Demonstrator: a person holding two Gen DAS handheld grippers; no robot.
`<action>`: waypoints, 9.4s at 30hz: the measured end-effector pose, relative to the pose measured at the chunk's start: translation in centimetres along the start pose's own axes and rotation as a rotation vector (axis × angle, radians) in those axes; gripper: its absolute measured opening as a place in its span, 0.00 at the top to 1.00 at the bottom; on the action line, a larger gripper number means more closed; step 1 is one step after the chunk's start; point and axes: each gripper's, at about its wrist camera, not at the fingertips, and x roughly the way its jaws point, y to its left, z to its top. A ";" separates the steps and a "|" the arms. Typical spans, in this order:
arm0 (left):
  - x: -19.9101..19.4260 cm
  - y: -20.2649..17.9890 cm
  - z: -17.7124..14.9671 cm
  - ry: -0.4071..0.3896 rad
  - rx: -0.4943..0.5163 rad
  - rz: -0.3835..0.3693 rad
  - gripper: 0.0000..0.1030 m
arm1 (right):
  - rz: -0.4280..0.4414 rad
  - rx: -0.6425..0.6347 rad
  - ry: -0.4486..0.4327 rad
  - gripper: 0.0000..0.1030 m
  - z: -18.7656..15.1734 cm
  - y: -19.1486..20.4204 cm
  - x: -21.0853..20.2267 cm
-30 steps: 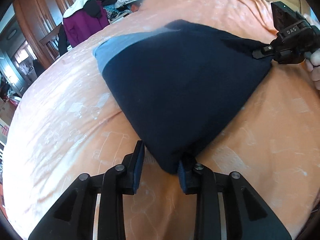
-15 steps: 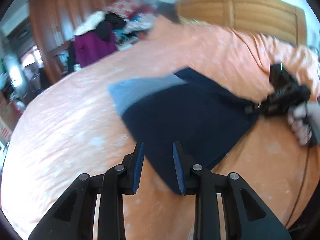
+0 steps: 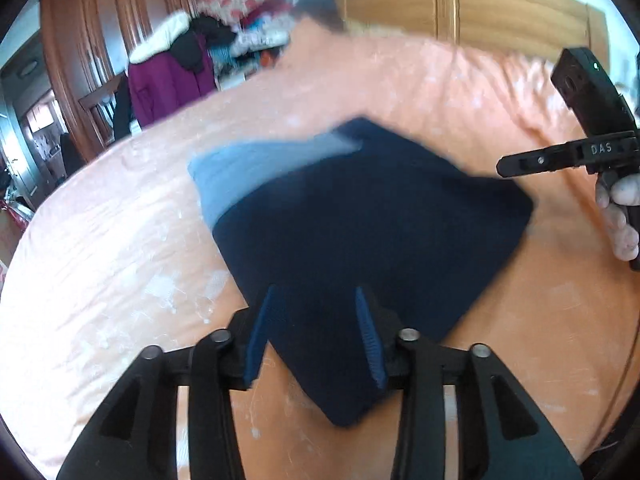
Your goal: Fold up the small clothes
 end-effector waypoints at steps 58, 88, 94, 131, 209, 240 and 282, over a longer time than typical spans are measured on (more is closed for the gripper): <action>-5.3 3.3 -5.7 0.053 -0.273 -0.087 0.41 | -0.141 -0.236 -0.042 0.12 -4.8 5.6 -9.0; 1.7 5.3 -8.5 0.121 -0.496 0.012 0.00 | -0.530 0.021 -0.066 0.00 -5.6 -1.8 -2.2; 1.6 5.7 -8.7 0.113 -0.507 -0.005 0.00 | -0.531 0.018 -0.093 0.00 -6.5 -1.3 -2.7; 1.6 5.9 -8.7 0.096 -0.520 -0.023 0.00 | -0.537 0.018 -0.099 0.00 -6.4 -1.4 -2.7; -28.3 -2.0 2.5 -0.367 -0.390 0.495 0.00 | -0.448 -0.139 -0.311 0.00 -5.1 22.4 -21.2; -25.7 -4.3 3.4 -0.291 -0.396 0.472 0.00 | -0.401 -0.119 -0.268 0.00 -4.3 21.8 -20.7; -25.8 -4.5 3.5 -0.284 -0.385 0.478 0.00 | -0.388 -0.144 -0.228 0.00 -4.6 22.7 -19.0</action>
